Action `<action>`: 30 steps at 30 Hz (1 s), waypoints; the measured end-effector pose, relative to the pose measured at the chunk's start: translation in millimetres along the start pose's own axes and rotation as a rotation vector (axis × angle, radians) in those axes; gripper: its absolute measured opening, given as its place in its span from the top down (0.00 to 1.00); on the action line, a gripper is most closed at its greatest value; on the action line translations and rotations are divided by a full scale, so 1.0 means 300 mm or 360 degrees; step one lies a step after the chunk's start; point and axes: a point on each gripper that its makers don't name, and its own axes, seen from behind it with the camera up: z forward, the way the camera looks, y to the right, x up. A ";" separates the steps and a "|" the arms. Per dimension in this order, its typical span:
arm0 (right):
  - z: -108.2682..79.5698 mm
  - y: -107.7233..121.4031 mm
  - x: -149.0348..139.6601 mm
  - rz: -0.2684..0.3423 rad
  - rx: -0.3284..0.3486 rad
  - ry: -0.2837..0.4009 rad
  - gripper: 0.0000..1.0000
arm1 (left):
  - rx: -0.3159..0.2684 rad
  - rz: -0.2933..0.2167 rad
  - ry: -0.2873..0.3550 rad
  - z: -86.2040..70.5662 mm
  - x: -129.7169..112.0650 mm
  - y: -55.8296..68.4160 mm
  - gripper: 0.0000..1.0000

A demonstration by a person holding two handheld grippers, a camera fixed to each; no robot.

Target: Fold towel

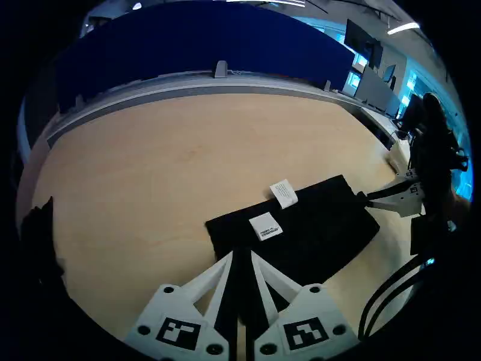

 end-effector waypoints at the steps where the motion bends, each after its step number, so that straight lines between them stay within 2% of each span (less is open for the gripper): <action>1: 0.004 0.003 0.002 0.0002 -0.0006 0.0005 0.79 | 0.0002 0.0000 0.0002 0.002 0.003 -0.001 0.94; 17: 0.042 0.043 0.050 0.0025 -0.0079 0.0066 0.73 | 0.0057 0.0027 0.0007 0.035 0.040 -0.048 0.93; 20: 0.052 0.054 0.066 0.0029 -0.0097 0.0084 0.71 | 0.0073 0.0022 0.0015 0.045 0.051 -0.062 0.90; 23: 0.057 0.067 0.085 0.0033 -0.0121 0.0108 0.64 | 0.0095 0.0019 0.0022 0.050 0.063 -0.077 0.84; 27: 0.051 0.082 0.117 0.0046 -0.0156 0.0153 0.49 | 0.0112 0.0019 0.0023 0.051 0.075 -0.089 0.51; 29: 0.044 0.086 0.131 0.0052 -0.0165 0.0176 0.39 | 0.0118 0.0023 0.0033 0.047 0.083 -0.094 0.30; 30: 0.039 0.089 0.139 0.0056 -0.0169 0.0188 0.36 | 0.0123 0.0026 0.0039 0.045 0.088 -0.098 0.26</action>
